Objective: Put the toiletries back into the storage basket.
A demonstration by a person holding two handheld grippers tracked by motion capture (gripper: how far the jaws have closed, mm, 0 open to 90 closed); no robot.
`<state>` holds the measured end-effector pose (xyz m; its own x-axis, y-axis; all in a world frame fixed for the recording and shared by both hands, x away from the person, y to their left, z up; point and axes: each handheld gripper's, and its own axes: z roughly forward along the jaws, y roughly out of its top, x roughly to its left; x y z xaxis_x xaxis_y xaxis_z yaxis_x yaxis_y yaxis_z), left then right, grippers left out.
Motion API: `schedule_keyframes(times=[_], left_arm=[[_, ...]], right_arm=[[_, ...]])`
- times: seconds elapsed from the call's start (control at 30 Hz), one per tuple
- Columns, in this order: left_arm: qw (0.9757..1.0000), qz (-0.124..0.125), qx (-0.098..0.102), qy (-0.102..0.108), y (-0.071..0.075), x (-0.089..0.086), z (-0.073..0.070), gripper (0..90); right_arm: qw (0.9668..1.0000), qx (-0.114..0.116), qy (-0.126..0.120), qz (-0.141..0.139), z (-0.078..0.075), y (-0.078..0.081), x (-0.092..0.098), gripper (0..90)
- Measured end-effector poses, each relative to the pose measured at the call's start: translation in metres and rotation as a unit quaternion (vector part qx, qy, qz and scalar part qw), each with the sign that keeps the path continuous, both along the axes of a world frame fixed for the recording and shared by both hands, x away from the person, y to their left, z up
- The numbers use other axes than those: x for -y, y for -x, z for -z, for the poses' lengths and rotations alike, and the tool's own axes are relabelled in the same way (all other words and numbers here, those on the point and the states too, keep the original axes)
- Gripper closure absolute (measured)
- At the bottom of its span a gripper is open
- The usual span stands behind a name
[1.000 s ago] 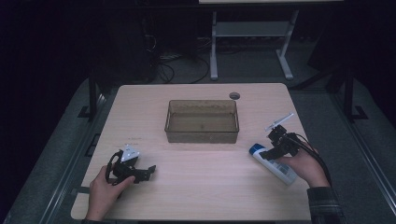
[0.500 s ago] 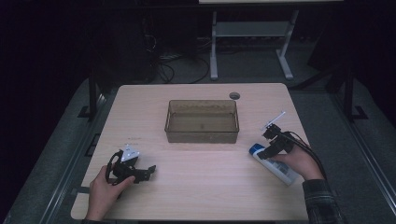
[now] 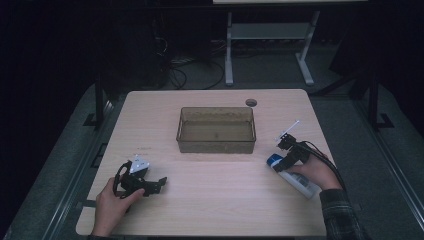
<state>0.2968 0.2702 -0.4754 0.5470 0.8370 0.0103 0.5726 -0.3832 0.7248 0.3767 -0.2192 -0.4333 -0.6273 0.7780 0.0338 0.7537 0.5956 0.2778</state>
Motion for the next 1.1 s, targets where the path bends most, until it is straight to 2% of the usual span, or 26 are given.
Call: schedule_keyframes(times=[0.13, 0.27, 0.5, 0.6, 0.77, 0.87, 1.1], left_arm=[[1.0, 0.0, 0.0, 0.0, 0.0, 0.0, 0.0, 12.2], [1.0, 0.0, 0.0, 0.0, 0.0, 0.0, 0.0, 12.2], [1.0, 0.0, 0.0, 0.0, 0.0, 0.0, 0.0, 12.2], [1.0, 0.0, 0.0, 0.0, 0.0, 0.0, 0.0, 12.2], [1.0, 0.0, 0.0, 0.0, 0.0, 0.0, 0.0, 12.1], [1.0, 0.0, 0.0, 0.0, 0.0, 0.0, 0.0, 12.2], [1.0, 0.0, 0.0, 0.0, 0.0, 0.0, 0.0, 12.2]], right_arm=[[0.9999, -0.008, 0.006, 0.0, 0.003, -0.001, -0.001, 18.0], [0.9996, -0.017, 0.02, -0.004, 0.009, -0.002, -0.004, 13.6], [0.9993, -0.02, 0.03, -0.008, 0.013, -0.001, -0.008, 13.1], [0.999, -0.021, 0.038, -0.013, 0.014, -0.001, -0.009, 15.7], [0.999, -0.021, 0.036, -0.014, 0.014, -0.001, -0.01, 21.5], [0.9992, -0.02, 0.032, -0.014, 0.011, -0.001, -0.01, 31.4], [0.9992, -0.017, 0.032, -0.013, 0.01, -0.001, -0.01, 33.1]])
